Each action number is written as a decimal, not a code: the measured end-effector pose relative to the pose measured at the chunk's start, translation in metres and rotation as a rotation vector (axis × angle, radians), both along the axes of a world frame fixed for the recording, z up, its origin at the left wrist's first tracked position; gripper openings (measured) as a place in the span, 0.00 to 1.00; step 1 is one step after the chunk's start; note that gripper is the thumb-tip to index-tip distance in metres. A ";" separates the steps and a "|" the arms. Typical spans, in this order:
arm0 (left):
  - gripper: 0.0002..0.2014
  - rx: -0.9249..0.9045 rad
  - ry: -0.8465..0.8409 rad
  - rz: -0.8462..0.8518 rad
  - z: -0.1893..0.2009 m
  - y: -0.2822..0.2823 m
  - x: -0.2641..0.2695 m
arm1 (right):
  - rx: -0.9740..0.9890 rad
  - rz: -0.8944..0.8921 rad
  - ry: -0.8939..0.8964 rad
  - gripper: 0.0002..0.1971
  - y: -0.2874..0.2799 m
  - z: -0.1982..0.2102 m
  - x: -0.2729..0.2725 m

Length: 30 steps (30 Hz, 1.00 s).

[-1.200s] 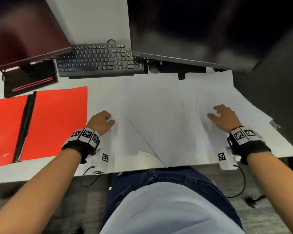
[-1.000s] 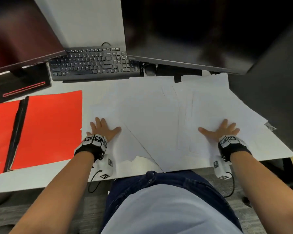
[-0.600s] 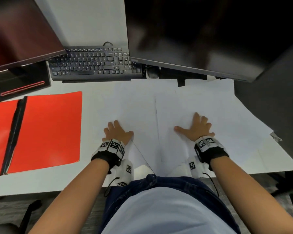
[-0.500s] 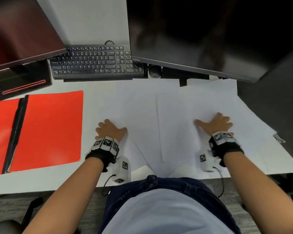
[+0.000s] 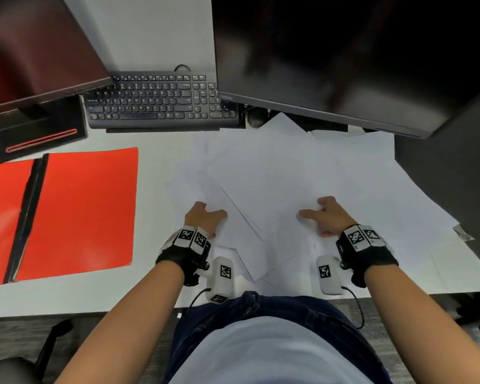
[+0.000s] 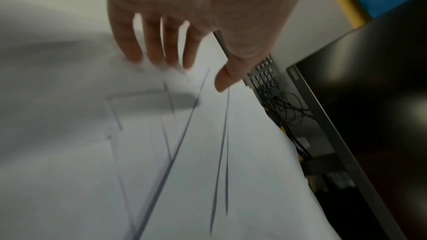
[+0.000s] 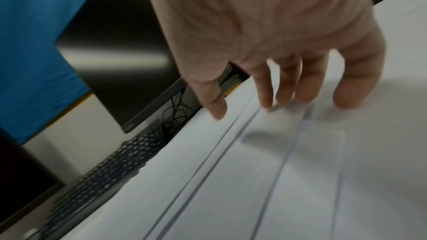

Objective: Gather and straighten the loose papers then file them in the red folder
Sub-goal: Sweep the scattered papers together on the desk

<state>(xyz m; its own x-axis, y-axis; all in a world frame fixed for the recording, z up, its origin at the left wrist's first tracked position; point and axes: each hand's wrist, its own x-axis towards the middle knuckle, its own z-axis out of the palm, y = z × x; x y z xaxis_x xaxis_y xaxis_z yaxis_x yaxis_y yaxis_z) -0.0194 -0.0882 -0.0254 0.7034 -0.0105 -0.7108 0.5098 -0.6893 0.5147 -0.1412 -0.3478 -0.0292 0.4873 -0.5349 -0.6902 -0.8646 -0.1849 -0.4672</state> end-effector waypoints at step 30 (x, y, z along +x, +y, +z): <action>0.34 -0.200 0.122 0.108 0.024 0.015 0.051 | -0.233 0.107 -0.278 0.58 -0.015 0.005 0.045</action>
<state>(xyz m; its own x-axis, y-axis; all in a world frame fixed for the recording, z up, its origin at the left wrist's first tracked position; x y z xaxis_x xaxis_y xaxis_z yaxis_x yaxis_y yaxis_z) 0.0317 -0.0728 -0.0013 0.6176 -0.0887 -0.7815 0.6415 -0.5181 0.5657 -0.0964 -0.3628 -0.0238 0.7005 -0.5982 -0.3891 -0.6807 -0.3964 -0.6161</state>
